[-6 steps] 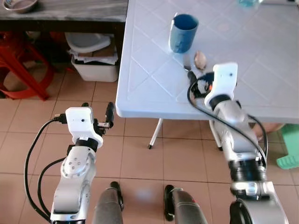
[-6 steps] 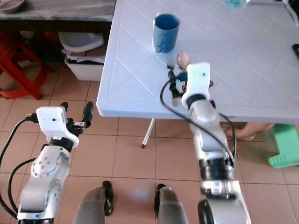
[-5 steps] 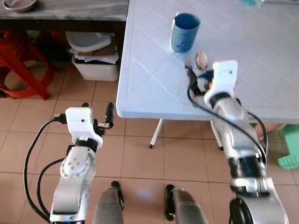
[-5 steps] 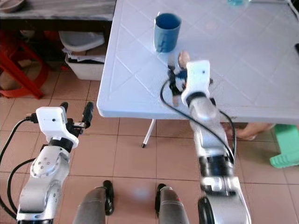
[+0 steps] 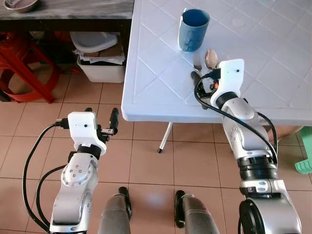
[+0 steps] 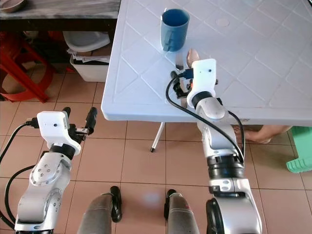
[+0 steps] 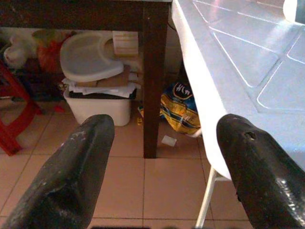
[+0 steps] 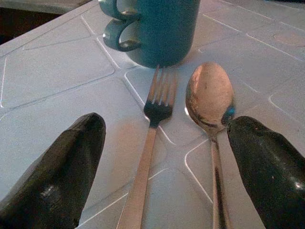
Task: Setting the table
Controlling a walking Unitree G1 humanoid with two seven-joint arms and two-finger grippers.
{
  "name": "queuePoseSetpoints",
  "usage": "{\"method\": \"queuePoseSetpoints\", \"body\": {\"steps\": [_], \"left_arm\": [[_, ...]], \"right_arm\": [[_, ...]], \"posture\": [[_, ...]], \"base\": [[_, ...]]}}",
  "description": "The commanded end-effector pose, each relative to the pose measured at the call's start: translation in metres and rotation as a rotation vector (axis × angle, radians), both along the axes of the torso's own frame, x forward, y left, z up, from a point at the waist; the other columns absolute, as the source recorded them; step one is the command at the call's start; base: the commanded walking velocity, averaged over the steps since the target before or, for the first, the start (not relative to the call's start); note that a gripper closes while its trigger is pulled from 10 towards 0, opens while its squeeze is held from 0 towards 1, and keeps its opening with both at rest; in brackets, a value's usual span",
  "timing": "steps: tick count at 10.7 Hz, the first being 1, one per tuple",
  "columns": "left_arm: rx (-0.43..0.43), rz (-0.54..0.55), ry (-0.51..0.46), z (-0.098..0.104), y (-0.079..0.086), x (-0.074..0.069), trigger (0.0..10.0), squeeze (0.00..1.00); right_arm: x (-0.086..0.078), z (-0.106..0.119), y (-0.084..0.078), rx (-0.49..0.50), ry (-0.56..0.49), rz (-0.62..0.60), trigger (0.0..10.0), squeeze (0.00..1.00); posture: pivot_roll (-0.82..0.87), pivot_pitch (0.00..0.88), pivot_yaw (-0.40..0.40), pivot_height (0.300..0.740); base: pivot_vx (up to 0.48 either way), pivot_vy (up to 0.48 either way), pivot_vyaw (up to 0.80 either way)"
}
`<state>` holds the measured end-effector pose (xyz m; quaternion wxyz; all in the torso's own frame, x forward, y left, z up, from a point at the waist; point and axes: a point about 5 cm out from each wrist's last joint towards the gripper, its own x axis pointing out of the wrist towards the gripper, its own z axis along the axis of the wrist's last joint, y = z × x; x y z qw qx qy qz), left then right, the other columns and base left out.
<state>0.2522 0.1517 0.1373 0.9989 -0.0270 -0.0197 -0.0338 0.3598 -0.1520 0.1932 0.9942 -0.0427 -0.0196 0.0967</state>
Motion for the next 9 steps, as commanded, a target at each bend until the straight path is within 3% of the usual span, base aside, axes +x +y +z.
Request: {"method": "queuePoseSetpoints", "body": {"steps": [1,4,5,6,9], "left_arm": [[0.006,-0.001,0.006,0.0,0.002,-0.004,10.0,0.0],[0.005,-0.001,0.008,0.0,0.001,-0.003,10.0,0.0],[0.004,0.0,0.008,0.0,0.001,-0.003,10.0,0.0],[0.002,0.002,0.009,0.0,0.001,-0.003,10.0,0.0],[0.003,-0.002,0.009,0.001,0.001,-0.003,10.0,0.0]], "right_arm": [[0.002,0.001,0.0,0.006,0.012,0.011,10.0,0.0],[0.01,0.007,0.01,0.005,0.027,0.084,10.0,0.0],[0.013,0.006,0.013,0.008,0.041,0.091,2.4,0.0],[0.014,0.003,0.015,0.016,0.059,0.098,0.0,0.0],[0.021,-0.001,0.014,0.041,0.11,0.096,0.0,0.0]], "posture": [[0.03,0.32,0.04,0.74],[0.03,0.32,0.039,0.74],[0.04,0.32,0.037,0.74],[0.04,0.32,0.036,0.74],[0.04,0.32,0.039,0.74]], "base": [[0.0,0.0,0.0],[0.0,0.0,0.0],[0.0,0.0,0.0],[0.0,0.0,0.0],[0.0,0.0,0.0]]}}
